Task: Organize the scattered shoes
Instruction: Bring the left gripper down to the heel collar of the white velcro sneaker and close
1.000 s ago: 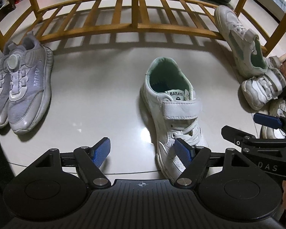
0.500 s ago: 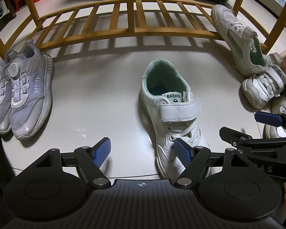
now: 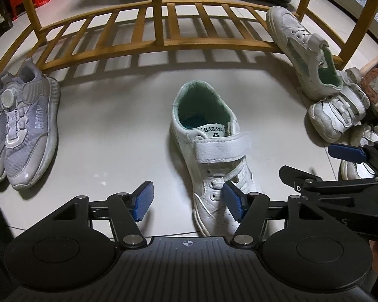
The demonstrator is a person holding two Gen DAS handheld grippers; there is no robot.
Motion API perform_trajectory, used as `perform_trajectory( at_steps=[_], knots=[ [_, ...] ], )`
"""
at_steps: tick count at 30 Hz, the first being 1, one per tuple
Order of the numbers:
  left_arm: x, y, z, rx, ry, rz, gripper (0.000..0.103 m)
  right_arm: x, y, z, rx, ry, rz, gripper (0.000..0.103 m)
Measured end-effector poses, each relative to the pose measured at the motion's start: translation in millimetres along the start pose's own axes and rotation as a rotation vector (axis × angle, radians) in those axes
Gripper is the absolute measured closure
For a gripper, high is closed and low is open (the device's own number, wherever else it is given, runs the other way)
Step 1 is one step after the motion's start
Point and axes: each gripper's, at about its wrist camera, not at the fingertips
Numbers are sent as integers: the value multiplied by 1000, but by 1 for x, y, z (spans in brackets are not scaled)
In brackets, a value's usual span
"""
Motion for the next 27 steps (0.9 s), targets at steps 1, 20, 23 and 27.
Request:
perform_trajectory(
  at_steps=[1, 20, 23, 27],
  knots=[
    [0, 0, 0, 0, -3, 1, 44, -7, -3, -8, 0, -1, -2, 17],
    [-5, -3, 13, 40, 53, 49, 44, -95, -45, -40, 23, -14, 1, 15],
    [-7, -3, 13, 38, 61, 58, 43, -95, -45, -40, 25, -16, 0, 15],
    [-9, -2, 12, 37, 75, 69, 42, -94, -45, -43, 26, -14, -2, 15]
  ],
)
Point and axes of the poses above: each gripper's, at about its wrist camera, not at the fingertips, and x roughly the way its jaws point, z to its right, y to its top, and after that the axes turned 9 degrees about y, right-handed
